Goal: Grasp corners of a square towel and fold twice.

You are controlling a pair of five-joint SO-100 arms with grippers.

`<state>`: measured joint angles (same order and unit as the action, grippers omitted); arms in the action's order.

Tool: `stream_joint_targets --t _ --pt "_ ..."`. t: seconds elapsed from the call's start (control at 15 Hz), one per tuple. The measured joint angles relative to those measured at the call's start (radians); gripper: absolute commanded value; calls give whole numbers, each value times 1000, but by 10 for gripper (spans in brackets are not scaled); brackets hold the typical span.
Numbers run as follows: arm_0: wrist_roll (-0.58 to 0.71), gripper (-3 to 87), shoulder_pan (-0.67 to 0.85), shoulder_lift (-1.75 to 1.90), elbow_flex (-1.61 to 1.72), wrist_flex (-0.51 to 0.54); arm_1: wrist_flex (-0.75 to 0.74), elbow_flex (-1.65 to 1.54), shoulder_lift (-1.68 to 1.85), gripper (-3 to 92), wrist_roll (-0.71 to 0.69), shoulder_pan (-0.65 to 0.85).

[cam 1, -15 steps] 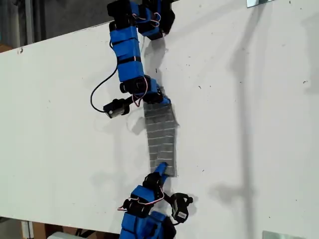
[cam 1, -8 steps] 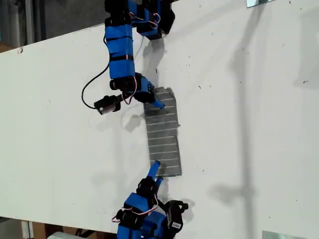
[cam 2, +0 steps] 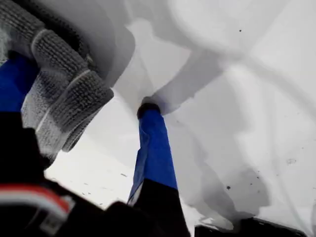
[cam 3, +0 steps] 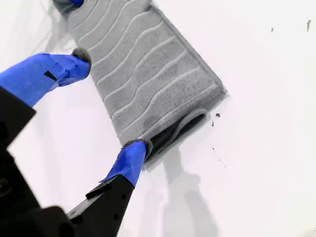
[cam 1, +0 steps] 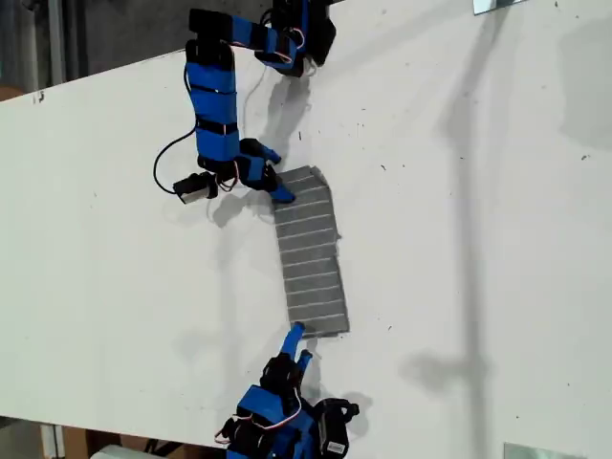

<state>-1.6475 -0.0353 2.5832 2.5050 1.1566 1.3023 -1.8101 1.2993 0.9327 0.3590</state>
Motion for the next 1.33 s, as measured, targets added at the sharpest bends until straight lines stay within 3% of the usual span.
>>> stream_joint_targets --t 0.13,0.4,0.67,0.8,1.07,1.2,1.33 --pt "-48 309 0 109 63 29 -11 -38 20 15 12 6" --pt "-55 308 0 114 69 28 -31 -360 265 0 130 31" --pt "-49 308 0 35 69 -17 186 -453 730 0 299 -44" --pt "-37 308 12 17 69 -32 253 -276 726 0 298 -104" --pt "-34 308 18 23 75 -35 374 321 302 0 212 -178" --pt "-34 308 18 37 87 -35 365 604 81 0 109 -178" --pt "-25 308 25 40 91 -41 262 718 -17 0 12 -178"
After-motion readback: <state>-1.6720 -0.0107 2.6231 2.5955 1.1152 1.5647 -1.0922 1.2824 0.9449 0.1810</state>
